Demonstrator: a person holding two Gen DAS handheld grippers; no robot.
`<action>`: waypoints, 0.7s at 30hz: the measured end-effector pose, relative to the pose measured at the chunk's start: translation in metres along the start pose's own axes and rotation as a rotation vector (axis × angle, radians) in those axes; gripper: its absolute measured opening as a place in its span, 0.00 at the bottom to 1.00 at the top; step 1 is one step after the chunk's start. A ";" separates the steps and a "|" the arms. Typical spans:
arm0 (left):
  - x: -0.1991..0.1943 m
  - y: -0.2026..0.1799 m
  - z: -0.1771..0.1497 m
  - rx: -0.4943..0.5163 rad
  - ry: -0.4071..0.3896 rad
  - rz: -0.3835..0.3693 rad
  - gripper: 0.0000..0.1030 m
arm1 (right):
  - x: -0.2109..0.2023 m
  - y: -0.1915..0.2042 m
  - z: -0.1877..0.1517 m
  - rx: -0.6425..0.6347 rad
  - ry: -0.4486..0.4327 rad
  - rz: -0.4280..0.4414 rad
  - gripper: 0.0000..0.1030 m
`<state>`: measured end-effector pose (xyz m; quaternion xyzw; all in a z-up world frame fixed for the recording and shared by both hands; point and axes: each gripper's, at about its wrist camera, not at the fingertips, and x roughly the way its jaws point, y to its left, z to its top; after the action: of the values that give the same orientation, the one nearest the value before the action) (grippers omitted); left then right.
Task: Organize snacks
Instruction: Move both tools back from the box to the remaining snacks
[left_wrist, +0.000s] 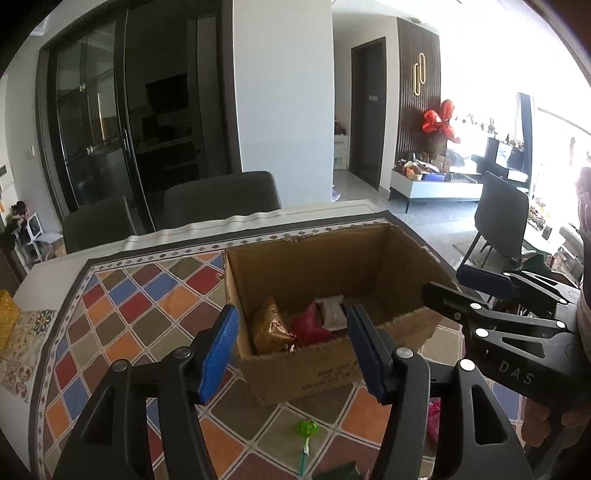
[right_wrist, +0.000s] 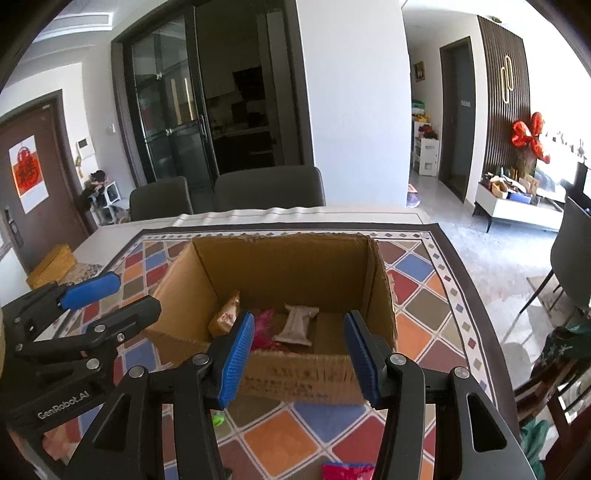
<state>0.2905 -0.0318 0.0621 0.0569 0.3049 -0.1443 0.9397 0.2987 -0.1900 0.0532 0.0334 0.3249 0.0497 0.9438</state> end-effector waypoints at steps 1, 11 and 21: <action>-0.004 -0.001 -0.002 0.002 -0.005 0.000 0.59 | -0.004 0.000 -0.001 -0.001 -0.007 -0.001 0.50; -0.022 -0.013 -0.034 -0.003 0.006 0.005 0.62 | -0.027 -0.005 -0.037 0.009 -0.006 -0.016 0.53; -0.035 -0.022 -0.075 -0.023 0.020 0.009 0.62 | -0.037 -0.012 -0.074 0.018 0.048 -0.064 0.56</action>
<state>0.2155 -0.0295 0.0218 0.0488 0.3159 -0.1358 0.9378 0.2249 -0.2040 0.0170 0.0304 0.3490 0.0173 0.9365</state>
